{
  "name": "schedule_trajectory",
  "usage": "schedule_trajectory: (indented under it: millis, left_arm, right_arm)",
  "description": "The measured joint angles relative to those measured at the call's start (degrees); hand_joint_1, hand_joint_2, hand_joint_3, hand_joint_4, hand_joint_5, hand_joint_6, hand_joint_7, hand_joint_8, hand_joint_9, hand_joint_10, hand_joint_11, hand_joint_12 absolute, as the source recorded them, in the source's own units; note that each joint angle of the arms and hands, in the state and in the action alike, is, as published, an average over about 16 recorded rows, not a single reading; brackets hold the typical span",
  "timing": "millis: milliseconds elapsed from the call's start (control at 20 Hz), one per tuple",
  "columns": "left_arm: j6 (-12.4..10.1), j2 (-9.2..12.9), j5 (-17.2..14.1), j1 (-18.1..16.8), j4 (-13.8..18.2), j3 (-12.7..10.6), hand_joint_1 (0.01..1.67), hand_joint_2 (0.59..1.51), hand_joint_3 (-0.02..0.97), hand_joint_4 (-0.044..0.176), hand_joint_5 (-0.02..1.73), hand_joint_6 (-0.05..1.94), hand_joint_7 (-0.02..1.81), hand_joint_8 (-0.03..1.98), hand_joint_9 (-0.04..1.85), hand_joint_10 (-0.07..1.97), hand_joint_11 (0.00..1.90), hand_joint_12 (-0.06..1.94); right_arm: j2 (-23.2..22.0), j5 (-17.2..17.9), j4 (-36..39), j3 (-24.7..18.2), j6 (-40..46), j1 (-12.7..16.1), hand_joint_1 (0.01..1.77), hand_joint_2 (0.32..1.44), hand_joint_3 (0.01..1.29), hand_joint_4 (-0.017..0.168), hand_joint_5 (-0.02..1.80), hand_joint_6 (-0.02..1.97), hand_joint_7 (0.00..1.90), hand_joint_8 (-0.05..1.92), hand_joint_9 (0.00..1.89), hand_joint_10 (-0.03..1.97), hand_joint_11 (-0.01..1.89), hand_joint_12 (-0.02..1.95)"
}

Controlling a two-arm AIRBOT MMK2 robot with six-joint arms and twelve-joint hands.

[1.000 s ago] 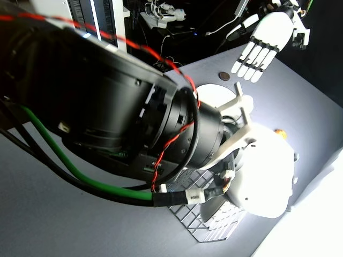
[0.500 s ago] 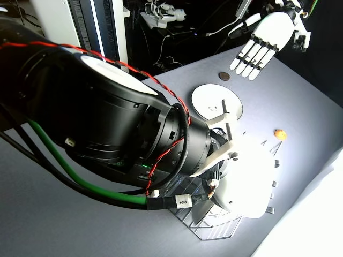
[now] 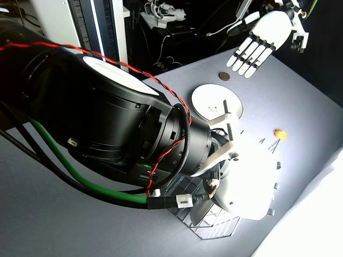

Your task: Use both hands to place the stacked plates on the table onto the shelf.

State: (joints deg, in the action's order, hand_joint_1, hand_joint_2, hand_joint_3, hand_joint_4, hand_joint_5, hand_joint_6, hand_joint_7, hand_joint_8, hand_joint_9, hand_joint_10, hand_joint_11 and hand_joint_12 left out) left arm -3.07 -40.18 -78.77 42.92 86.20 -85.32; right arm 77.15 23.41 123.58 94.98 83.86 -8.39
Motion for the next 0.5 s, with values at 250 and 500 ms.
schedule_trajectory:
  millis: [250,500]
  left_arm:
    - [0.27,-0.09,0.39,-0.06,-0.35,0.07,0.02,1.024,0.012,0.002,0.02,0.01,0.02,0.00,0.02,0.01,0.02,0.00]
    - [0.46,-0.09,1.38,-0.32,-0.99,0.20,0.02,1.024,0.012,0.002,0.02,0.01,0.02,0.00,0.02,0.01,0.02,0.00]
  right_arm:
    - [-0.38,0.47,0.06,-0.08,-1.63,1.26,1.05,1.04,0.02,-0.004,0.73,0.39,0.90,0.37,0.94,0.31,0.51,1.15]
    - [-1.67,1.13,0.21,-1.48,-3.97,3.57,0.91,1.06,0.02,-0.003,0.53,0.18,0.71,0.16,0.72,0.28,0.28,1.22]
